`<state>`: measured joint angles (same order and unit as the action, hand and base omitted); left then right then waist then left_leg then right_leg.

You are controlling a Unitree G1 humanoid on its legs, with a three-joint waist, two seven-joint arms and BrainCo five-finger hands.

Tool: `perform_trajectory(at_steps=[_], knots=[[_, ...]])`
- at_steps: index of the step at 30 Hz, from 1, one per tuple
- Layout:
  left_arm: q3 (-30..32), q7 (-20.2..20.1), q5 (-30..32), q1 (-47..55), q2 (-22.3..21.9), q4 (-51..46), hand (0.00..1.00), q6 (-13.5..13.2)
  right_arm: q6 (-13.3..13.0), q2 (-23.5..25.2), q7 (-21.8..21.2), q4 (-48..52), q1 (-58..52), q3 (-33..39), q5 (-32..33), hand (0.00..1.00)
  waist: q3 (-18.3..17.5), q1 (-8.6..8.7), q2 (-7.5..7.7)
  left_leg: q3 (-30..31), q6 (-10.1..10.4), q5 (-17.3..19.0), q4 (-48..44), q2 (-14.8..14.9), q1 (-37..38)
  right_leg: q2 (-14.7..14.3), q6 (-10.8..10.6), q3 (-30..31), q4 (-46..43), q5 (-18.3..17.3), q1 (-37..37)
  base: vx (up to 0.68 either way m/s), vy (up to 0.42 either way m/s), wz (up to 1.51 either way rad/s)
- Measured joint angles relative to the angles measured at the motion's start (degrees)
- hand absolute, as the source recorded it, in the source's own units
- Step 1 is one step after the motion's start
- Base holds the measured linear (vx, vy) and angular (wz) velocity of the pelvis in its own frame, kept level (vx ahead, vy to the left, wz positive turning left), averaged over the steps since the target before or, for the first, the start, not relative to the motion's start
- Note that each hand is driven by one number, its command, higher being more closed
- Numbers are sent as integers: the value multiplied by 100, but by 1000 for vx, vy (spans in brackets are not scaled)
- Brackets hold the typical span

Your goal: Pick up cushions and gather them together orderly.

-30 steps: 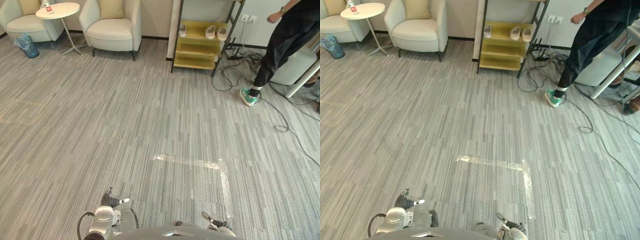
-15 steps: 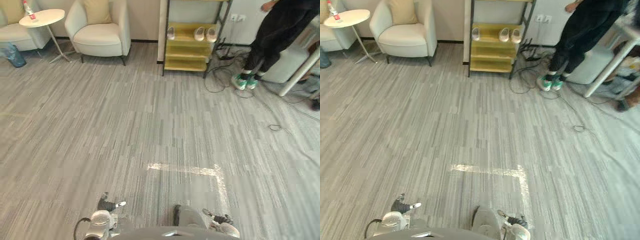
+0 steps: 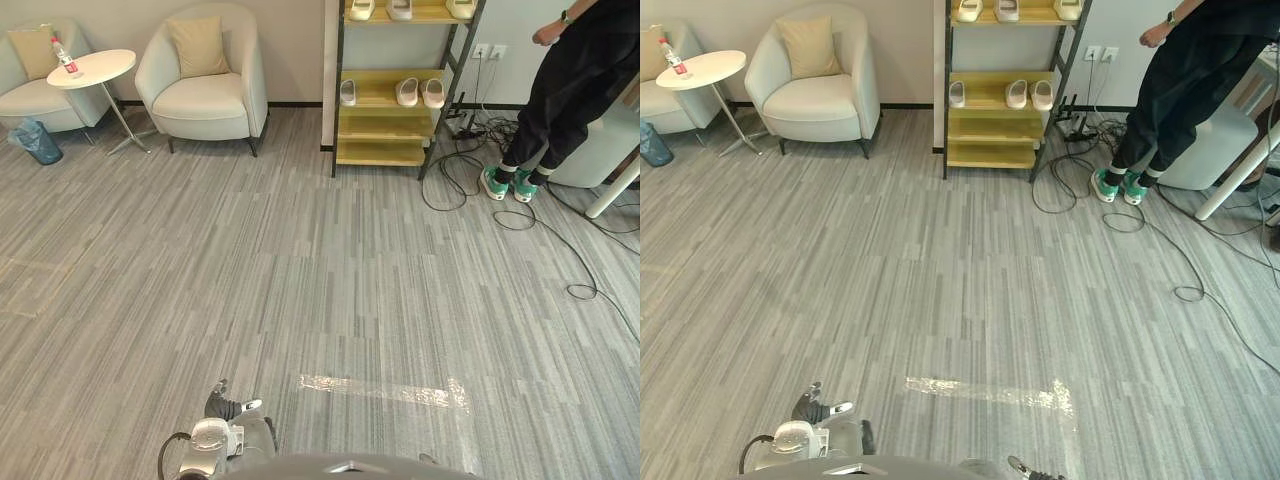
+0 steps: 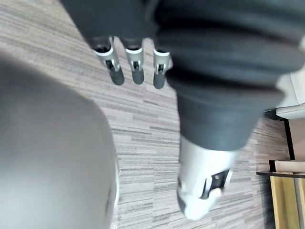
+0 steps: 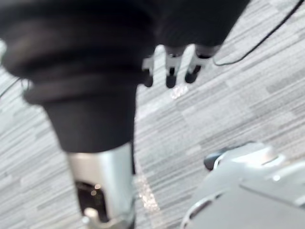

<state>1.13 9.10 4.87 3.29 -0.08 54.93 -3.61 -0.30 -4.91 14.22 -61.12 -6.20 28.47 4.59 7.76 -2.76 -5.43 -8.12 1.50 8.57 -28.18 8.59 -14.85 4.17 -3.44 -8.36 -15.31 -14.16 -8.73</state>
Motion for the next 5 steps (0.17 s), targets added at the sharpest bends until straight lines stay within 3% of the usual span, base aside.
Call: perform_trajectory(at_steps=[3, 5], knots=[[-98, 40, -26, -177, 163, 114, 0, 3, 6, 144, 10, -63, 129, -75, -29, 0, 69, -23, 277, -32, 2, -184, 451, -340, 272, 125, -71, 214, 402, -43, 46, 150, 160, 3], [-125, 50, -23, -206, 234, 195, 0, -3, -4, 185, 13, -58, 149, -71, -36, 0, 105, -2, 302, -21, -49, -219, 643, -489, 428, -2, -40, 299, 579, 246, 149, 54, 67, 15]])
